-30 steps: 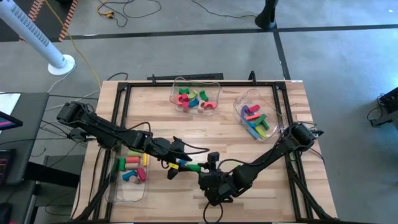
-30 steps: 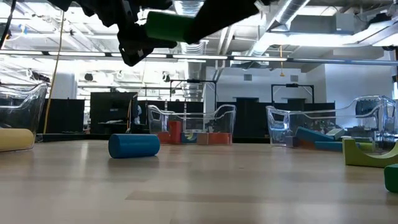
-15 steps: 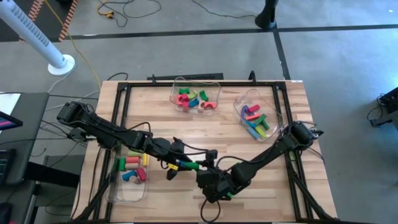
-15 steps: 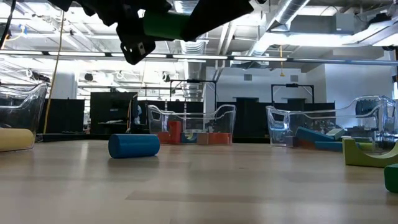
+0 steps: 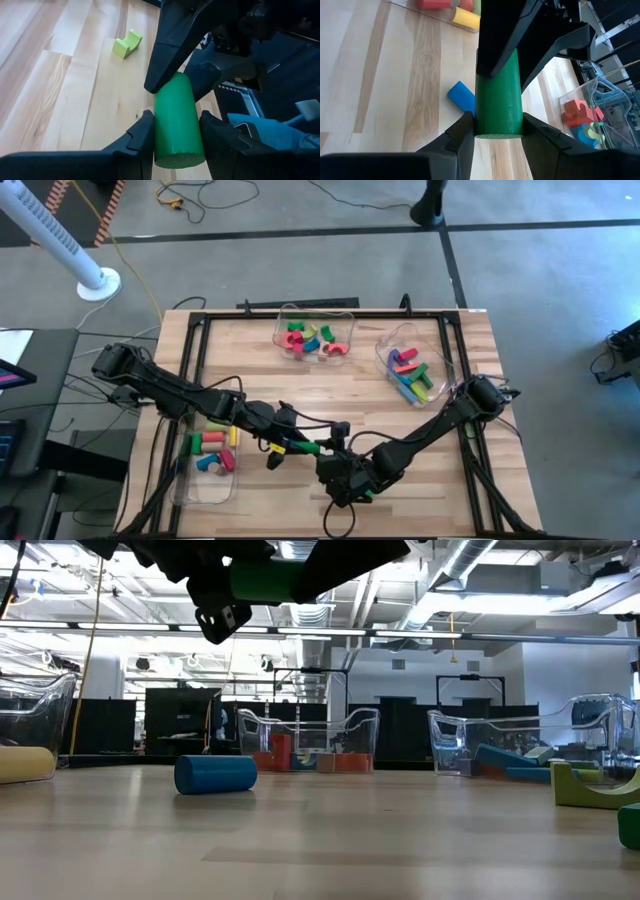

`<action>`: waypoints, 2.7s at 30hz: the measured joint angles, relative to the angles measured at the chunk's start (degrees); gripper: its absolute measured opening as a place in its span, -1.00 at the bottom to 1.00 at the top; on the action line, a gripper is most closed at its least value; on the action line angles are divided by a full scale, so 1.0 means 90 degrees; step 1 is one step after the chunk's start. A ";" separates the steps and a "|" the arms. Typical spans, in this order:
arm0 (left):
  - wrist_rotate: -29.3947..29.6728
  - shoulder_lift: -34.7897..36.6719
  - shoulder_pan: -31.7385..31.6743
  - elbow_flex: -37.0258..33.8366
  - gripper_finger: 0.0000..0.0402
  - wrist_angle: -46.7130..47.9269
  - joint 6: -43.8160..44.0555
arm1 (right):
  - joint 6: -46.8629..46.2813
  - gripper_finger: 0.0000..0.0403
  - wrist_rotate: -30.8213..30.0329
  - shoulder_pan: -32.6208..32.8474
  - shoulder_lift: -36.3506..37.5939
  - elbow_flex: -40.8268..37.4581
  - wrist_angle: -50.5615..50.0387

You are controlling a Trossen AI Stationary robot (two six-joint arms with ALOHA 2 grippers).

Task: Sort blocks by size
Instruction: Put the green cylindrical block into the left transparent bin

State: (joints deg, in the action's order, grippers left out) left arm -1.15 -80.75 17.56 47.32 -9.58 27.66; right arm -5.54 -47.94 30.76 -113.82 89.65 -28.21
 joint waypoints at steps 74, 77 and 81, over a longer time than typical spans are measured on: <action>0.0550 0.2985 0.2142 0.0009 -0.35 0.9127 0.3779 | -0.3725 0.19 0.0859 0.0494 -0.0002 -0.0005 -0.4187; 0.0634 0.2601 0.2142 0.0009 -0.32 0.9078 0.3674 | -0.3747 0.19 0.0857 0.0495 -0.0002 -0.0005 -0.4187; 0.0618 0.2115 0.2137 0.0009 -0.21 0.9161 0.3559 | -0.3885 0.19 0.0862 0.0550 -0.0002 -0.0005 -0.4298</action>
State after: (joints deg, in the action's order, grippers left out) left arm 4.42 -61.71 36.80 47.40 72.86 59.69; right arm -40.51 -40.18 35.71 -113.84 89.60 -66.89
